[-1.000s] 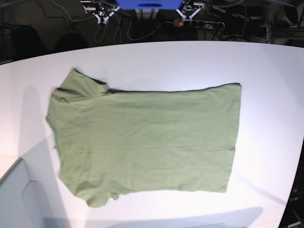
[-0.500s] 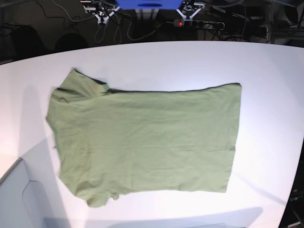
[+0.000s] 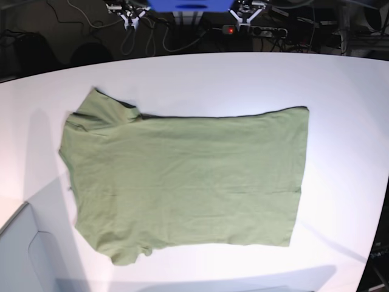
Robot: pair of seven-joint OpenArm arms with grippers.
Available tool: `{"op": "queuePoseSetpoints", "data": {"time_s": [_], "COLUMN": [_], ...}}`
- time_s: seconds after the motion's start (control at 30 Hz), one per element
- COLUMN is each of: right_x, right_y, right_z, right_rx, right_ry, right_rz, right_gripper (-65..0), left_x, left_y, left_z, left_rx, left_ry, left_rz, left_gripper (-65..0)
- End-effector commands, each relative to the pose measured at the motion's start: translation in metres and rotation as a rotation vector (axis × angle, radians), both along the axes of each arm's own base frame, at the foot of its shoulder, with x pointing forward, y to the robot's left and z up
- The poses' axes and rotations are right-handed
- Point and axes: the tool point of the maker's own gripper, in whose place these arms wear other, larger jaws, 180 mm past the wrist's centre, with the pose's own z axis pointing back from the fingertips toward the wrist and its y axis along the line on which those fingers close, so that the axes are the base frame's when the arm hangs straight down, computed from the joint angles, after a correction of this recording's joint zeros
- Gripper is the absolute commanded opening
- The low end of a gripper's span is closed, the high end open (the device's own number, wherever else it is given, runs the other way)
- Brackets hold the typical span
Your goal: Fold the T-shirt properly
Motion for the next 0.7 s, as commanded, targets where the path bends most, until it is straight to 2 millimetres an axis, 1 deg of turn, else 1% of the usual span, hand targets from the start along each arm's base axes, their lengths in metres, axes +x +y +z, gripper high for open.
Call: {"op": "queuePoseSetpoints", "data": {"time_s": [0.0,0.07,0.1,0.13,0.17,0.23,0.3,0.4,0.47,0.53,0.57,0.6,0.67], "right_x": [-0.013,-0.010,-0.013,-0.012,-0.014,-0.015,-0.019,-0.016,-0.007,0.003,0.008,0.013,0.022], "right_y": [0.000,-0.001,-0.004,-0.011,-0.015,-0.018,-0.029,-0.031,-0.039,-0.040,-0.039,-0.040,-0.041], "right_z": [0.002,0.004,0.007,0.010,0.014,0.024,0.035,0.057,0.077,0.098,0.108,0.119,0.141], "right_rx": [0.015,0.014,0.011,0.001,-0.004,-0.007,-0.018,-0.016,-0.024,-0.024,-0.021,-0.024,-0.023], "right_ry": [0.020,-0.005,-0.020,-0.043,-0.061,-0.098,-0.104,-0.138,-0.188,-0.245,-0.270,-0.294,-0.333], "right_rz": [0.007,0.009,0.013,0.019,0.024,0.034,0.057,0.082,0.111,0.133,0.142,0.153,0.180], "right_gripper": [-65.0,-65.0,-65.0,-65.0,-65.0,-65.0,-65.0,-65.0,-65.0,-65.0,-65.0,-65.0,-65.0], "left_x": [-0.010,-0.009,-0.008,-0.010,-0.015,-0.016,-0.022,-0.024,-0.022,-0.019,-0.020,-0.015,-0.013], "left_y": [0.010,0.016,0.017,0.018,0.017,0.022,0.026,0.026,0.025,0.032,0.032,0.033,0.030], "left_z": [0.003,0.009,0.012,0.016,0.020,0.029,0.037,0.050,0.060,0.072,0.078,0.084,0.098], "left_rx": [0.016,0.024,0.024,0.025,0.023,0.029,0.033,0.031,0.029,0.036,0.034,0.035,0.029], "left_ry": [0.000,-0.032,-0.052,-0.066,-0.074,-0.103,-0.116,-0.150,-0.180,-0.213,-0.224,-0.245,-0.277], "left_rz": [-0.002,-0.010,-0.012,-0.015,-0.018,-0.029,-0.041,-0.051,-0.057,-0.083,-0.088,-0.092,-0.100], "left_gripper": [-64.8,-64.8,-64.8,-64.8,-64.8,-64.9,-65.0,-65.0,-65.0,-65.0,-65.0,-65.0,-65.0]}}
